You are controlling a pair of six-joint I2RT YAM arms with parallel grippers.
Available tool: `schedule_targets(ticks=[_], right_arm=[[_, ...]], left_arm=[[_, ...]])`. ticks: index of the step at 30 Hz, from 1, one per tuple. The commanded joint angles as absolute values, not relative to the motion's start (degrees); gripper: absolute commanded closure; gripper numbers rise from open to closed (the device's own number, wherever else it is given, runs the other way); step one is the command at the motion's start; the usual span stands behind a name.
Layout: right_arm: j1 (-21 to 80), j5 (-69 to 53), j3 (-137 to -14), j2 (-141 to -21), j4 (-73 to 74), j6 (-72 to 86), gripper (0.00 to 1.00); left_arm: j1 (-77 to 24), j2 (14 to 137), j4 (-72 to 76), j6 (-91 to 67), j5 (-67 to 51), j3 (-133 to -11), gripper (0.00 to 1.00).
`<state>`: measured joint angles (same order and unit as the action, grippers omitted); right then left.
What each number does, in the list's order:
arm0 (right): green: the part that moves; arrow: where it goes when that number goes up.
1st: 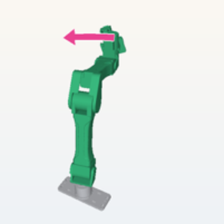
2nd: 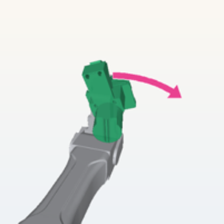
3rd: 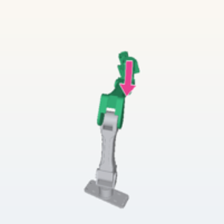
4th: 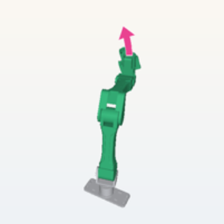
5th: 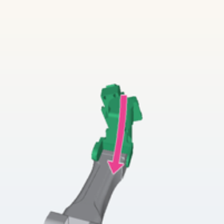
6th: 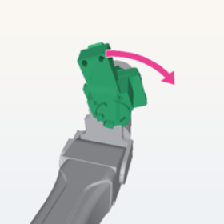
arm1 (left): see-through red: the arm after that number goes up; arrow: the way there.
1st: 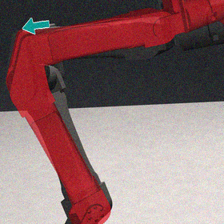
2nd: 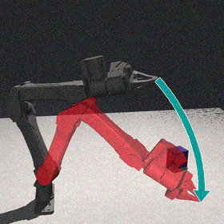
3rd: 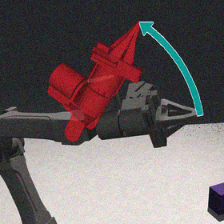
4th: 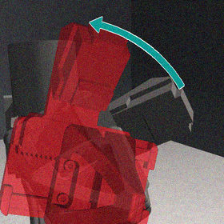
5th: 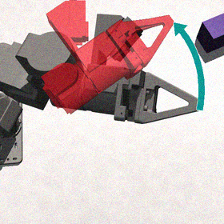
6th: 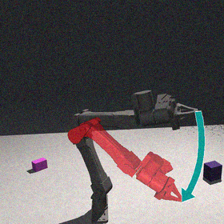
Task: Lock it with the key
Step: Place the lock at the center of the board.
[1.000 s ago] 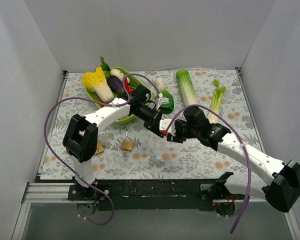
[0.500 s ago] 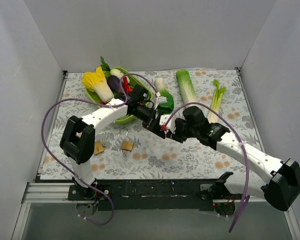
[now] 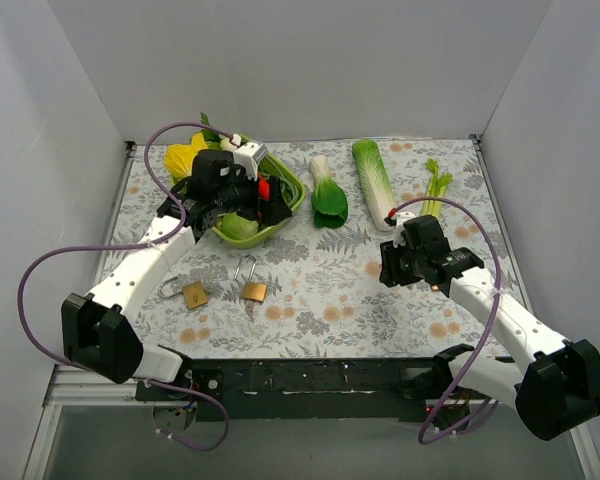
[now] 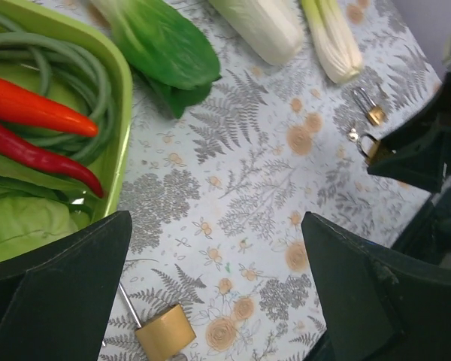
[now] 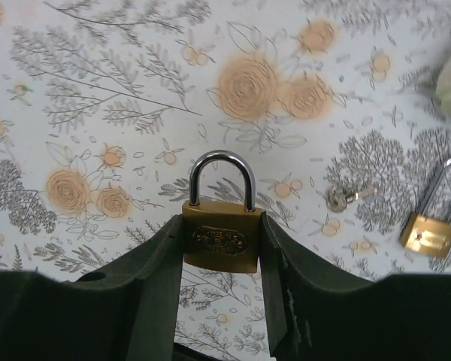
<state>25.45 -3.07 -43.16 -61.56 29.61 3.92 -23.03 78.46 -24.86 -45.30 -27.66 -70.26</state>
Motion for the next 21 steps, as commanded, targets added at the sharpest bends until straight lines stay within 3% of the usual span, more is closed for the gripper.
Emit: schedule_targets(ticks=[1,7,21], right_arm=[[24.0,4.5,-40.3,-60.5,33.8,20.0,0.99],[21.4,6.7,-35.2,-60.4,28.3,16.8,0.99],[21.5,7.8,-38.8,-70.0,21.5,18.4,0.99]], left_arm=[[-23.2,81.8,-26.2,-48.1,-13.7,-73.6,0.02],[-23.0,82.0,-27.2,-46.9,-17.5,-72.9,0.02],[-22.9,83.8,-32.1,-44.0,-21.0,-75.0,0.02]])
